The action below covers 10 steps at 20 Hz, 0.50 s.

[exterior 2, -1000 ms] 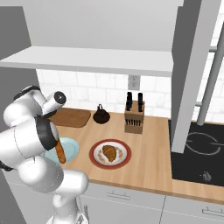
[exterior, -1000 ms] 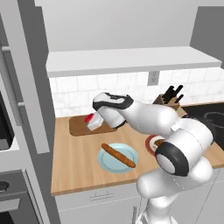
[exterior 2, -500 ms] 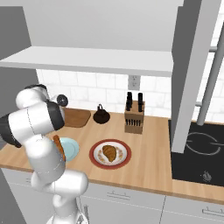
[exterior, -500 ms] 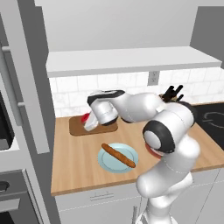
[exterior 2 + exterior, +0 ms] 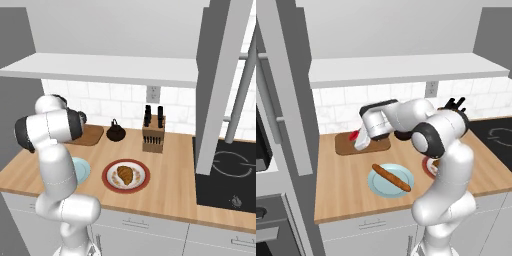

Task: From the different types of pastries on the counter, select a croissant and place it on the cutting board. Then retrieve a jar of jam from the cabinet and place it alongside the croissant on the cutting board.

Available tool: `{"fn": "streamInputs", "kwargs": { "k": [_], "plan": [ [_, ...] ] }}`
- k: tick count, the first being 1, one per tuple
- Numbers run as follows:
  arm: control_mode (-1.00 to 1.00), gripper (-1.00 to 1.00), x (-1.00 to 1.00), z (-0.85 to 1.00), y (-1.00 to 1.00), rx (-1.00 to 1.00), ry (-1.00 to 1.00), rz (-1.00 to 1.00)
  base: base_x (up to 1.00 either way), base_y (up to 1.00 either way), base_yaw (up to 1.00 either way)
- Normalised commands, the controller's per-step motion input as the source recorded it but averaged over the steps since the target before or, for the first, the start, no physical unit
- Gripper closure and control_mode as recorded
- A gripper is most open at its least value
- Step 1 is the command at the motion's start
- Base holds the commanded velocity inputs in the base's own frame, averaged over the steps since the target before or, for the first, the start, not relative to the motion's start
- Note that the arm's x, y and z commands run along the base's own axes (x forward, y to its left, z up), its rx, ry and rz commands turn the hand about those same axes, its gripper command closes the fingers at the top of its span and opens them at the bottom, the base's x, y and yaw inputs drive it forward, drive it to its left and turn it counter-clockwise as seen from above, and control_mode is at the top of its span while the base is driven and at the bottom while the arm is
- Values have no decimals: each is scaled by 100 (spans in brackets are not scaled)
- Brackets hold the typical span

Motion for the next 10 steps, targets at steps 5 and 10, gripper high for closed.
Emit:
{"fn": "streamInputs", "kwargs": {
  "k": [5,10],
  "plan": [
    [-100,100,26,-9,8,0,0,0,0,0,0],
    [-100,100,28,-3,35,0,0,0,0,0,0]
  ]
}}
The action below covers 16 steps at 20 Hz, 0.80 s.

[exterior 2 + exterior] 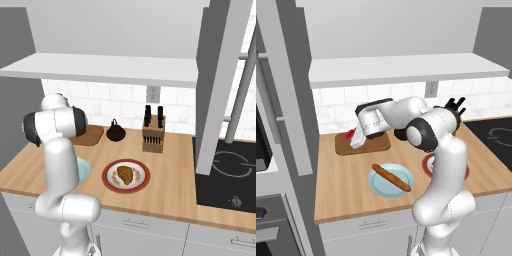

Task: From the different types of pastries on the counter, select a croissant and place it on the cutting board. Then retrieve a jar of jam from the cabinet and place it alongside the croissant on the cutting board.

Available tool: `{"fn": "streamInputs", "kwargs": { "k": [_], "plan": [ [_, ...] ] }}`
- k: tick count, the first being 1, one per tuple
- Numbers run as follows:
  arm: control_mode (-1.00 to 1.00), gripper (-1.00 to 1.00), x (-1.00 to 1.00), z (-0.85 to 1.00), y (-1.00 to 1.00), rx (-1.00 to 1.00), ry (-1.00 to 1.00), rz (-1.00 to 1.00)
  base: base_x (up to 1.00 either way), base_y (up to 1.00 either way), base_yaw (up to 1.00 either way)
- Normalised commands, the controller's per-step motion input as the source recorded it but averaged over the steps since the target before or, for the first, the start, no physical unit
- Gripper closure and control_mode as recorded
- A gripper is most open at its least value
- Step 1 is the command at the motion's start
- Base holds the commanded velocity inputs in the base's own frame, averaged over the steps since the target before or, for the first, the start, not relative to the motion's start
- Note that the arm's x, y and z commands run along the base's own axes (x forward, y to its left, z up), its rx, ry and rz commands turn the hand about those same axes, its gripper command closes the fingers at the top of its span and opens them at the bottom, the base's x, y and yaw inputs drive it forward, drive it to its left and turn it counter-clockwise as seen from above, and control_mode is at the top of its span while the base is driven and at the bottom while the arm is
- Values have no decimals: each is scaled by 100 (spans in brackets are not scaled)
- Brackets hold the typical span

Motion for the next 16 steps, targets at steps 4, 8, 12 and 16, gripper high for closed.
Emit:
{"fn": "streamInputs", "kwargs": {
  "k": [4,8,12,16],
  "plan": [
    [-100,100,18,-11,37,0,1,0,0,0,0],
    [-100,100,6,-29,7,0,1,0,0,0,0],
    [-100,100,32,-14,0,0,0,0,0,0,0],
    [-100,100,20,-19,0,0,0,0,0,0,0]
  ]
}}
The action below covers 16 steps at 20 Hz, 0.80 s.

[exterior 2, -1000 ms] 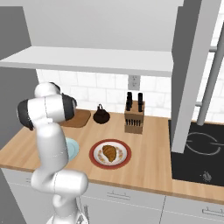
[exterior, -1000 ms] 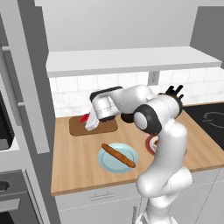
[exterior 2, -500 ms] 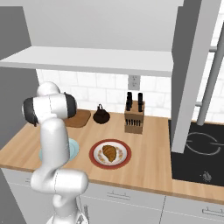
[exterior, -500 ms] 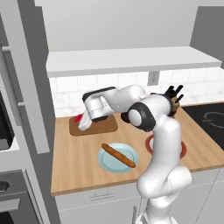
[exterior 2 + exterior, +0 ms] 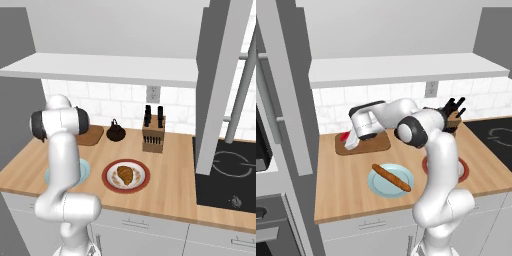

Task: From the different types of pastries on the counter, select a croissant and place it on the cutting board. Then retrieve a jar of jam from the cabinet and place it alongside the croissant on the cutting board.

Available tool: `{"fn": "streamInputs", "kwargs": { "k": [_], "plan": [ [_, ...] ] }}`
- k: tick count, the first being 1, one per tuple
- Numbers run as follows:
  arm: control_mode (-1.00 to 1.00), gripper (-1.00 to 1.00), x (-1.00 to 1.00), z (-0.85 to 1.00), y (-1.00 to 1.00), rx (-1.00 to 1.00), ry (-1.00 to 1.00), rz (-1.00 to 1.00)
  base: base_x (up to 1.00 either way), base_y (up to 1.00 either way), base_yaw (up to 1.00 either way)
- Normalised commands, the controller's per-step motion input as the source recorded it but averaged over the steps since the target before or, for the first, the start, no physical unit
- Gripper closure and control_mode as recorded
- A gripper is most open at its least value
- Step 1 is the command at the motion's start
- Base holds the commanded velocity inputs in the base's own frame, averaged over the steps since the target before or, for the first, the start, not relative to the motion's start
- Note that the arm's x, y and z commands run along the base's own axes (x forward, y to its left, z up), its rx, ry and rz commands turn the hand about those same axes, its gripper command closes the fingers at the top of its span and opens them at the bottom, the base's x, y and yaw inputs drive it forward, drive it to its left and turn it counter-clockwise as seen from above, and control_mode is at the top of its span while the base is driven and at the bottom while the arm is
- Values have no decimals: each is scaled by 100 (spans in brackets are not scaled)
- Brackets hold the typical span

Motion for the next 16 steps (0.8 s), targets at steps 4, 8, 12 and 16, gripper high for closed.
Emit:
{"fn": "streamInputs", "kwargs": {
  "k": [4,8,12,16],
  "plan": [
    [-100,100,21,-26,0,0,0,0,0,0,0],
    [-100,100,15,-27,0,0,0,0,0,0,0],
    [-100,-100,11,-28,0,0,0,0,0,0,0],
    [-100,-100,0,-16,0,0,0,1,0,0,0]
  ]
}}
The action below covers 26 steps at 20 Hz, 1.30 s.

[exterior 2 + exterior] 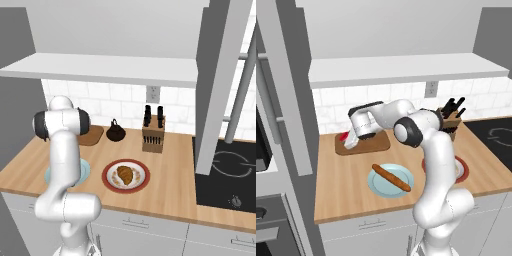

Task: From the different types of pastries on the counter, select a croissant and place it on the cutting board. Then retrieve a jar of jam from the cabinet and place it alongside the croissant on the cutting board.

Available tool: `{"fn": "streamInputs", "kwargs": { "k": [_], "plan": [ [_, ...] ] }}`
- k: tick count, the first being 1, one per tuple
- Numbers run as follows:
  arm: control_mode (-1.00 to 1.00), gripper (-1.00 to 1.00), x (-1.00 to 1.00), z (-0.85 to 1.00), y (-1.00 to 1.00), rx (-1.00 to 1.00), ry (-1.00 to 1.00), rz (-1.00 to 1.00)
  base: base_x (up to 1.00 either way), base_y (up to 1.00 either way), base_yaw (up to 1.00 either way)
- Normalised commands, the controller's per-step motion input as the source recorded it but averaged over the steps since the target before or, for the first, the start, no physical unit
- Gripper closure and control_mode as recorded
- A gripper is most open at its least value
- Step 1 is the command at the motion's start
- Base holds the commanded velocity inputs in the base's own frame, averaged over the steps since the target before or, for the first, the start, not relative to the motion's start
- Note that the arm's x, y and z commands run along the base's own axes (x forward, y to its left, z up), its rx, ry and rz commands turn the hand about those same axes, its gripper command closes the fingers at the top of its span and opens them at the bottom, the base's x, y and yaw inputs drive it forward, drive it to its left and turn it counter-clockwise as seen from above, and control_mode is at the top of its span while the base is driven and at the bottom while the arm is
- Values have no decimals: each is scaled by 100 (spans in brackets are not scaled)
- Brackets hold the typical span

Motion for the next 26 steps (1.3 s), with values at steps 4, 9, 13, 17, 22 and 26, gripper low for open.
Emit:
{"fn": "streamInputs", "kwargs": {
  "k": [4,9,13,17,22,26],
  "plan": [
    [-100,-100,-7,-1,-9,-1,0,0,0,0,0],
    [-100,-100,-3,4,-26,0,0,0,0,0,0],
    [-100,-100,-11,32,-49,2,0,4,0,0,0],
    [-100,-100,-7,47,-39,9,1,2,0,0,0],
    [-100,-100,-48,27,-9,2,1,-6,0,0,0],
    [-100,-100,-92,16,-4,0,7,-25,0,0,0]
  ]
}}
